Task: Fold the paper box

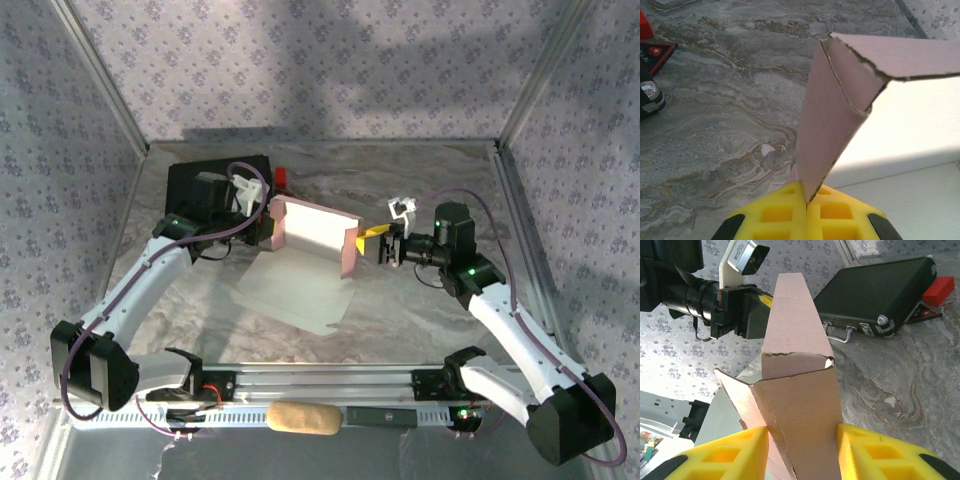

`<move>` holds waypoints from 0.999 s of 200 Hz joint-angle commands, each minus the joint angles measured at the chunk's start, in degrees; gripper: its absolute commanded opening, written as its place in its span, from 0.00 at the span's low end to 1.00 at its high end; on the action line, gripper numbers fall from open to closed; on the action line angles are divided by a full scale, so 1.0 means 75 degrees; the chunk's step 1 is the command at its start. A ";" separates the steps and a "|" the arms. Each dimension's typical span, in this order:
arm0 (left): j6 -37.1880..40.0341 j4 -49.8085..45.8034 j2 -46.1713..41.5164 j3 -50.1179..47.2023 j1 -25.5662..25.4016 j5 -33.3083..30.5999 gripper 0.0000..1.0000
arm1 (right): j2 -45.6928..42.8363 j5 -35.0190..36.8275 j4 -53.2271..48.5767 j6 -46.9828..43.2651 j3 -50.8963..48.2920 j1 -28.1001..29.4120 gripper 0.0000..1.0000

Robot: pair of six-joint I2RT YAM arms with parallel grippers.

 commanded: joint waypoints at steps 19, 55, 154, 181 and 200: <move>-0.0130 0.0288 -0.0201 0.0098 -0.0047 0.0484 0.00 | 0.0144 0.0384 -0.0508 -0.0426 0.0407 0.0303 0.44; -0.0130 0.0268 -0.0222 0.0121 -0.0096 0.0453 0.00 | 0.0250 0.1317 -0.0896 -0.0625 0.0561 0.0550 0.44; -0.0112 0.0254 -0.0130 0.0172 -0.0481 0.0129 0.00 | 0.0685 0.4591 -0.1280 -0.0706 0.0856 0.1727 0.33; -0.0096 0.0248 -0.0071 0.0213 -0.0632 0.0030 0.00 | 0.0908 0.5445 -0.1243 -0.0585 0.0886 0.2038 0.28; -0.0096 0.0232 -0.0059 0.0227 -0.0683 -0.0026 0.00 | 0.1135 0.6061 -0.1288 -0.0412 0.0980 0.2228 0.23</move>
